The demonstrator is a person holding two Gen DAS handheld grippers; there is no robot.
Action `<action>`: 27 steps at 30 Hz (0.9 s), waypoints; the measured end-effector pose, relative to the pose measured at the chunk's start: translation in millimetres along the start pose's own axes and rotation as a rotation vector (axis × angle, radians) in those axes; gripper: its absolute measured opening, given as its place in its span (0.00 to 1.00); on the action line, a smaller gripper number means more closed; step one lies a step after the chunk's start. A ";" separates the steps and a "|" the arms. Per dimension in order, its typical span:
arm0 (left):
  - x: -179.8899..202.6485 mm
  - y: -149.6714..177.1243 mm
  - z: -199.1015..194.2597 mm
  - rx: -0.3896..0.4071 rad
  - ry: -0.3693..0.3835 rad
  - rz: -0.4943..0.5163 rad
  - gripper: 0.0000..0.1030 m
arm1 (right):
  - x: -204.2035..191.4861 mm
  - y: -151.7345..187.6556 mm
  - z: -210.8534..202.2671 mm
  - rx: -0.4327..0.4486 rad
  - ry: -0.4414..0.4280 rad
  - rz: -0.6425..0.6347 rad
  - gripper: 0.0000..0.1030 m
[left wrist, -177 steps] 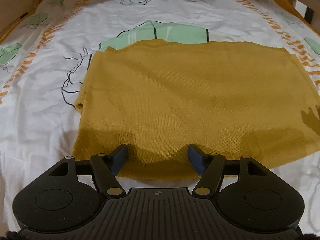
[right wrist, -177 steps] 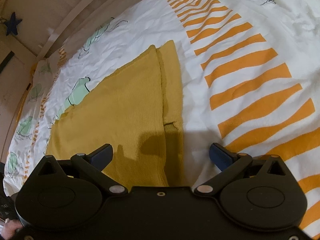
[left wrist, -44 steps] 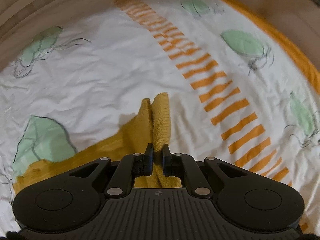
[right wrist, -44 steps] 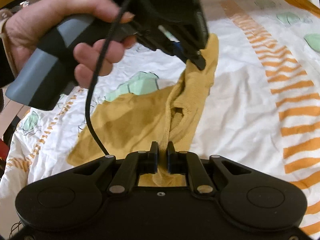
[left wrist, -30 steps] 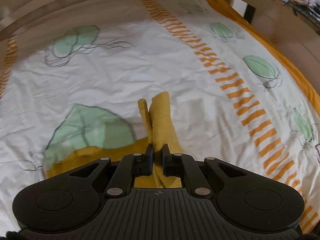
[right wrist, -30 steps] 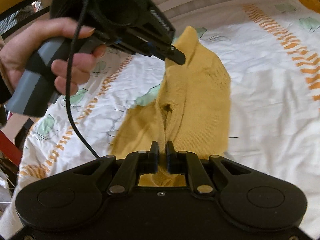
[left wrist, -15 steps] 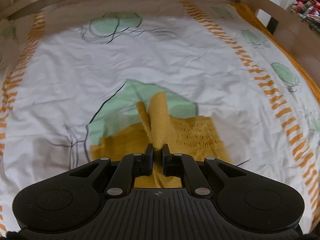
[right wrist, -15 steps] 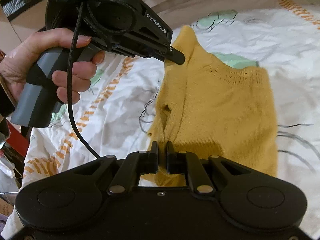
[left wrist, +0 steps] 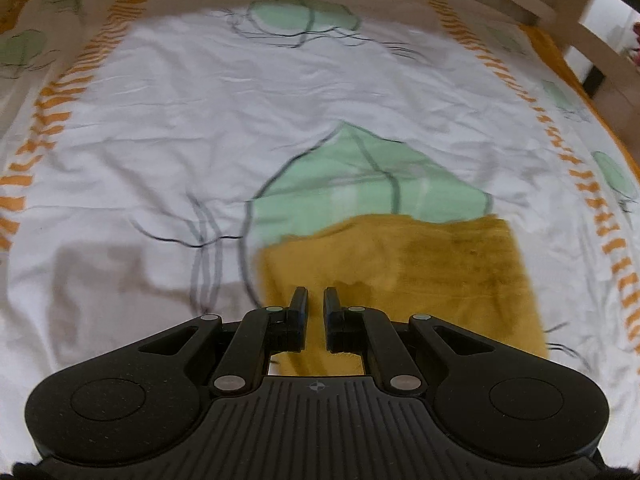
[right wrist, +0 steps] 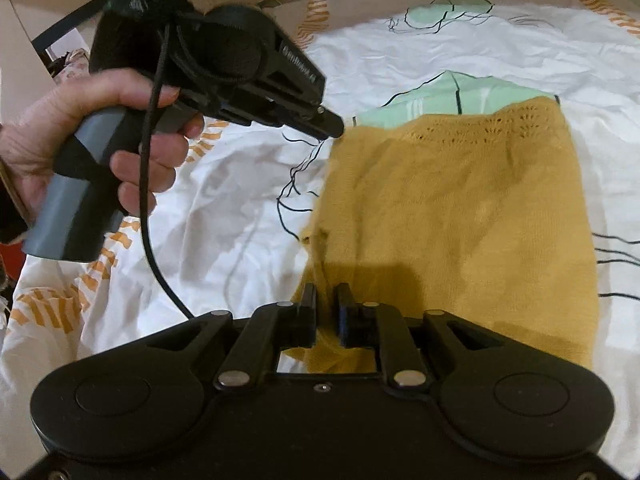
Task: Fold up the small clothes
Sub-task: 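Lift the sweater with both tools and fold it over onto itself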
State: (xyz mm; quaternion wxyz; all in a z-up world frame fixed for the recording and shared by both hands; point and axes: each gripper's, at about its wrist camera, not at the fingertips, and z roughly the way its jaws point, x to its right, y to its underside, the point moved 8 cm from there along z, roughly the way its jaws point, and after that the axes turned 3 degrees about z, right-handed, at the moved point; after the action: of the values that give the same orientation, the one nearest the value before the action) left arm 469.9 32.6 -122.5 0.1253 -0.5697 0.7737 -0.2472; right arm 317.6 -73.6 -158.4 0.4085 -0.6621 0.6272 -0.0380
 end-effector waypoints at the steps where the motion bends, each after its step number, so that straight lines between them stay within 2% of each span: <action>1: -6.2 1.4 0.2 0.004 -0.010 -0.012 0.08 | -6.8 1.2 8.1 0.002 -0.002 0.000 0.22; 5: -29.4 8.0 -3.7 0.013 -0.041 -0.093 0.08 | -11.7 2.7 1.7 0.018 -0.040 -0.012 0.23; 9: -37.2 19.9 -18.8 0.024 -0.031 -0.179 0.08 | -13.2 0.9 -9.7 0.045 -0.061 -0.003 0.23; 18: -3.1 62.9 -50.8 0.006 -0.010 -0.190 0.09 | 5.7 9.0 -37.0 0.071 -0.016 0.032 0.23; 24: 16.2 93.2 -51.7 -0.003 0.030 -0.246 0.11 | 12.5 20.5 -42.2 0.058 0.006 0.054 0.23; 27: 19.8 102.2 -42.4 -0.014 0.001 -0.237 0.11 | 13.4 22.7 -43.1 0.054 0.010 0.059 0.23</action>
State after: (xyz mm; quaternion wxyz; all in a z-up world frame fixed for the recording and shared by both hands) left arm 359.6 47.5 -138.6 0.0907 -0.6579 0.7028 -0.2551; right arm 278.0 -103.7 -149.3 0.4242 -0.6318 0.6471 -0.0462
